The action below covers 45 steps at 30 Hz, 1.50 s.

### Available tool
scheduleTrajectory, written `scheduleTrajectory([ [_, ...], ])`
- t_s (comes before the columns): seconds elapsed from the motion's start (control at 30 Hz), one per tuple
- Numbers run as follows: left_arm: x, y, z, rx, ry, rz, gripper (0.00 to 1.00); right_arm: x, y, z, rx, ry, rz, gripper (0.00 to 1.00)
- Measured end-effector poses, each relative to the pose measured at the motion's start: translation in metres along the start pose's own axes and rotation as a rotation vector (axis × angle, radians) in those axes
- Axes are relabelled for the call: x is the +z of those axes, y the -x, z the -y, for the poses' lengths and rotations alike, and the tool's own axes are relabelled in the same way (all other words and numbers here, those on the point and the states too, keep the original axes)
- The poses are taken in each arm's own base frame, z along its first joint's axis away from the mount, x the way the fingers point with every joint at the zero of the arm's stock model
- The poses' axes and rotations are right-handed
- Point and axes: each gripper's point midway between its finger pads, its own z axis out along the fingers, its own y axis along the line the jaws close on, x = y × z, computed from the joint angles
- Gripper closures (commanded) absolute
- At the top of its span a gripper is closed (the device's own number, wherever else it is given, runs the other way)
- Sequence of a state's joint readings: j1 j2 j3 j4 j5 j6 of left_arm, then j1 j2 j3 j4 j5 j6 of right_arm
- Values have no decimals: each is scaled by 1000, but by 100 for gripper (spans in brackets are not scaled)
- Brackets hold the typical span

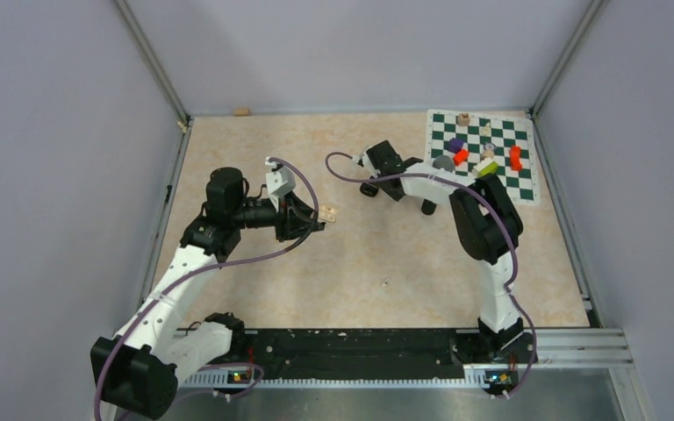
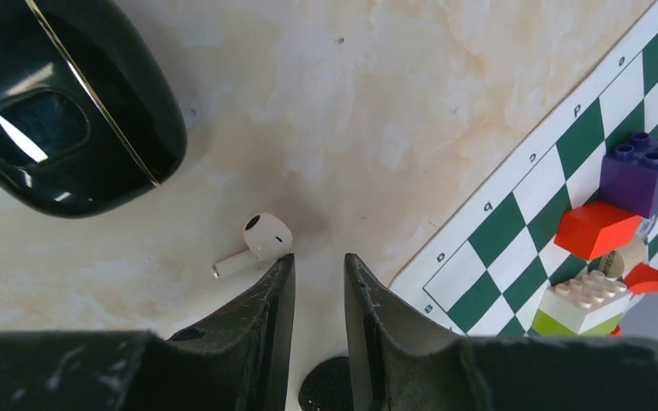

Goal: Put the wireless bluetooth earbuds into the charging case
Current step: Move the right earbud to the center of the board, then pick up the right earbud from the center of the board.

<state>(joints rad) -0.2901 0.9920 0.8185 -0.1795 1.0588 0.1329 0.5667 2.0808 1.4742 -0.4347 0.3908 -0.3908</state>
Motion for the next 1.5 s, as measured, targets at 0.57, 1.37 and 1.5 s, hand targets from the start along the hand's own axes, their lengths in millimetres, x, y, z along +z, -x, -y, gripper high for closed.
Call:
scheduleTrajectory([
  [0.57,0,0,1,1,-3,2,100,-17,28,18,157,272,94,70],
  [1.37,-1,1,3,0,-15,4,100,-5,15,-32,238,566,-24,67],
  [1.5,-1,1,2,0,-13,4,100,-6,11,-32,219,569,-36,66],
])
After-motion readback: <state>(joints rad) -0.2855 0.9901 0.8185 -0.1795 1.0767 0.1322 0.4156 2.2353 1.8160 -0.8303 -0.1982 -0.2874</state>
